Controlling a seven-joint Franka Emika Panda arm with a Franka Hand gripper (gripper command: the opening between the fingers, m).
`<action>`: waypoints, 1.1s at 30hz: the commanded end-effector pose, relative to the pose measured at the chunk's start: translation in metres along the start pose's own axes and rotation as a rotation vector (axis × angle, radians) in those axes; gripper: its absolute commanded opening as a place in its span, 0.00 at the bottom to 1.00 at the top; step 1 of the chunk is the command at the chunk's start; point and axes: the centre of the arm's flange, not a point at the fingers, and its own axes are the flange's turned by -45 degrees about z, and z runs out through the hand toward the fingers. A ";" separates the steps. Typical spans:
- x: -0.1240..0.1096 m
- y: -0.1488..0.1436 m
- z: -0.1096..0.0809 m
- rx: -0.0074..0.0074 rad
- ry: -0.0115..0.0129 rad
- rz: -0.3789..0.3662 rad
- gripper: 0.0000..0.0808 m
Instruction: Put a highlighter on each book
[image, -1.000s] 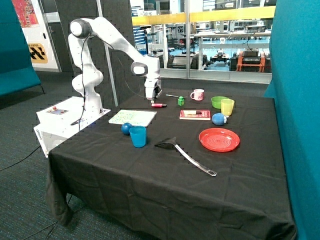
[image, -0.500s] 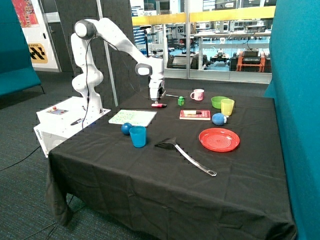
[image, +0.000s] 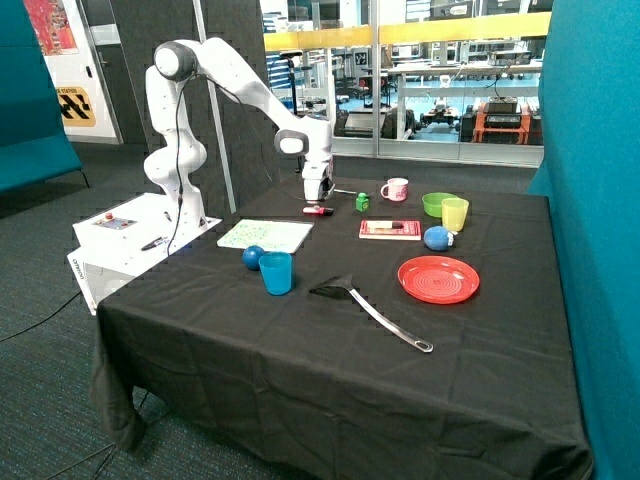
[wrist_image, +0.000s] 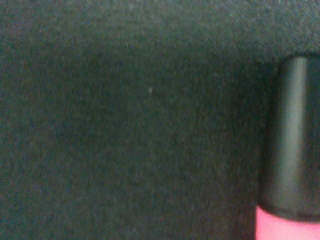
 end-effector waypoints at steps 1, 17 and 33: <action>0.006 0.001 0.007 -0.0003 0.0009 -0.005 0.65; 0.013 0.003 0.015 -0.0003 0.0009 -0.014 0.65; 0.006 -0.004 0.024 -0.0003 0.0009 -0.036 0.57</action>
